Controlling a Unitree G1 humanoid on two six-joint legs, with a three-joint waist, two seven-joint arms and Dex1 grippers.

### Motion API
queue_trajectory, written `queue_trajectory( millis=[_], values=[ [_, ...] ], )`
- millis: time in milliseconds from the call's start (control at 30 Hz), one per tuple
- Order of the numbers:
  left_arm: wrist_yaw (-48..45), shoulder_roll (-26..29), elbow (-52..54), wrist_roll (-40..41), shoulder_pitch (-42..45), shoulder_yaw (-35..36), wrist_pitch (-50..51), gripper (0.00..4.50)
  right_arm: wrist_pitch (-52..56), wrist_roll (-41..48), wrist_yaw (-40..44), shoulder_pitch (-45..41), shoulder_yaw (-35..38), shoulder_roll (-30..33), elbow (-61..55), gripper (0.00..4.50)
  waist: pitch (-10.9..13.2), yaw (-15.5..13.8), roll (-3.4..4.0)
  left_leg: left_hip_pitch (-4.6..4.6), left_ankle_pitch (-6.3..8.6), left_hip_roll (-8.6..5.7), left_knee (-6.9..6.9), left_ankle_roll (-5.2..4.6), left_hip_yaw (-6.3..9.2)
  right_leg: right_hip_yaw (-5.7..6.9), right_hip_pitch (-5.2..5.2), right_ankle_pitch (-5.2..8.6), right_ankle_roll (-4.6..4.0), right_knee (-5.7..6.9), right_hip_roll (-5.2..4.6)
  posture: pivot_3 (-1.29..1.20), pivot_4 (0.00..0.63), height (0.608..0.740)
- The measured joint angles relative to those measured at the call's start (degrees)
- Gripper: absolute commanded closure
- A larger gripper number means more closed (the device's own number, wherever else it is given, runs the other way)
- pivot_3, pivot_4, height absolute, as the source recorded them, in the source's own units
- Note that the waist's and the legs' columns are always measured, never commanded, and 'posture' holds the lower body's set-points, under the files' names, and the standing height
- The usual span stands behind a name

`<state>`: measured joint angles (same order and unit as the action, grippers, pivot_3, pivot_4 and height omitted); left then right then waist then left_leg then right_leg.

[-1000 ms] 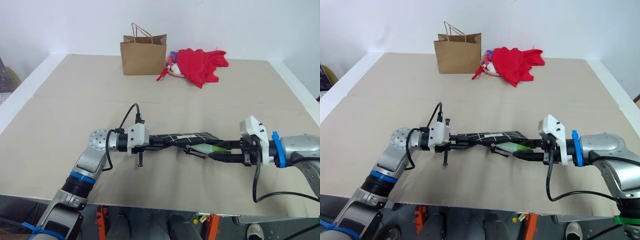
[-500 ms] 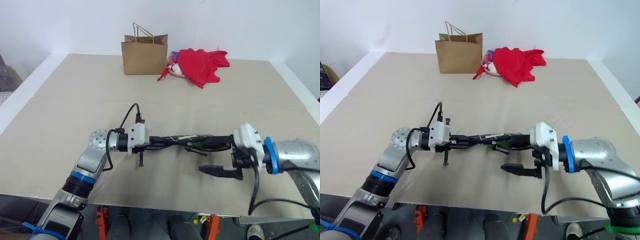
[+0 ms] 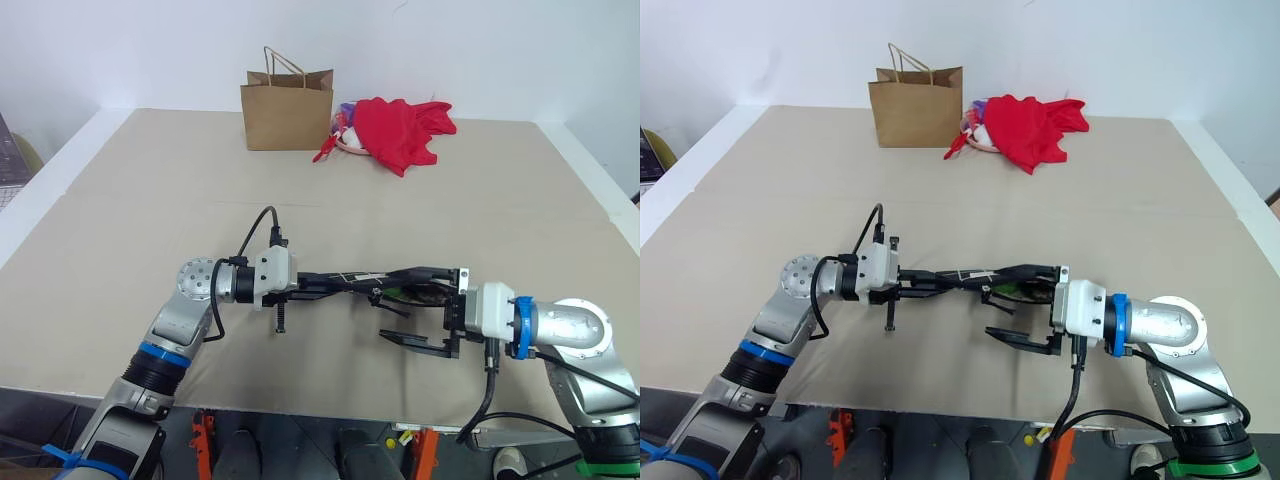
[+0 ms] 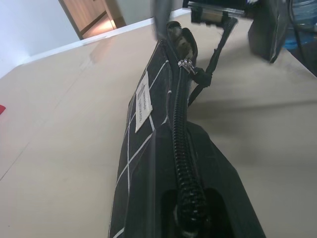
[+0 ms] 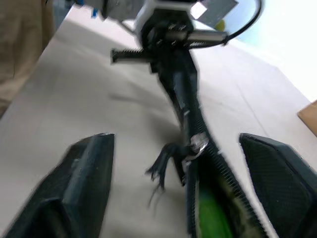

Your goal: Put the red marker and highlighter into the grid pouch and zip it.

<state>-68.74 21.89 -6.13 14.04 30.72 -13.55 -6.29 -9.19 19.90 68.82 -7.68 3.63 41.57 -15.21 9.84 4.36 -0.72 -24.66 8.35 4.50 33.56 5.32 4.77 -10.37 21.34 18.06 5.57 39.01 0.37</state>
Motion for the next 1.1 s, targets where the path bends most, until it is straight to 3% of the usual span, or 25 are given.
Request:
queue_trajectory(
  millis=[67,100,233,667,733,867,1100],
  values=[
    [0.1,0.1,0.1,0.0,0.0,0.0,0.1,4.5,-4.9,-0.9,1.3,-0.2,-1.1,-0.1,1.8,2.41,0.0,0.0,0.0,0.0,0.0,0.0,-0.03,0.0,0.0,0.0,0.0,0.01,0.0,0.0,0.0,0.0,0.15,0.74],
    [0.1,0.2,0.1,0.0,0.0,0.0,0.1,4.5,-5.2,-1.0,1.4,-0.2,-1.1,-0.1,1.9,2.5,0.0,0.0,0.0,0.0,0.0,0.0,-0.03,0.0,0.0,0.0,0.0,0.01,-0.01,0.0,0.0,0.0,0.15,0.74],
    [0.6,0.7,0.5,0.0,0.0,0.0,0.5,4.5,-7.9,-1.0,1.9,-1.3,-1.5,-0.1,3.1,4.41,0.0,0.0,0.0,0.02,0.0,0.0,-0.01,0.0,0.0,0.0,-0.01,-0.01,-0.02,0.0,0.0,0.0,0.15,0.74],
    [0.7,1.2,0.5,0.0,0.0,0.0,0.4,4.5,-6.8,0.6,-0.8,-0.7,0.0,0.2,4.8,4.41,0.0,-0.1,0.01,0.02,0.0,0.0,-0.01,0.0,0.0,0.0,-0.03,-0.01,-0.03,0.0,0.0,0.0,0.15,0.74],
    [0.6,1.6,0.4,0.0,0.1,0.0,0.3,4.5,-5.6,1.4,-1.7,2.0,2.9,1.3,4.6,4.41,0.0,-0.2,0.01,0.0,0.0,0.0,-0.02,0.0,0.01,0.0,-0.02,-0.01,-0.03,0.0,0.0,0.0,0.15,0.74],
    [-0.5,4.3,-3.4,-0.2,0.5,1.1,-2.5,4.5,-1.9,4.7,-2.6,12.6,15.7,6.6,3.3,4.41,0.0,-0.4,0.01,0.03,0.01,-0.01,-0.02,-0.02,0.0,0.0,-0.04,0.02,-0.03,0.0,-0.02,0.0,0.15,0.74],
    [-2.5,4.2,-6.7,-0.4,3.0,0.6,-6.5,4.5,-1.6,6.0,-1.6,15.9,21.8,8.9,5.7,4.41,0.0,0.0,0.01,0.05,0.0,0.0,0.05,-0.02,0.0,-0.01,-0.05,-0.04,-0.04,0.0,-0.01,0.0,0.15,0.74]
  ],
)
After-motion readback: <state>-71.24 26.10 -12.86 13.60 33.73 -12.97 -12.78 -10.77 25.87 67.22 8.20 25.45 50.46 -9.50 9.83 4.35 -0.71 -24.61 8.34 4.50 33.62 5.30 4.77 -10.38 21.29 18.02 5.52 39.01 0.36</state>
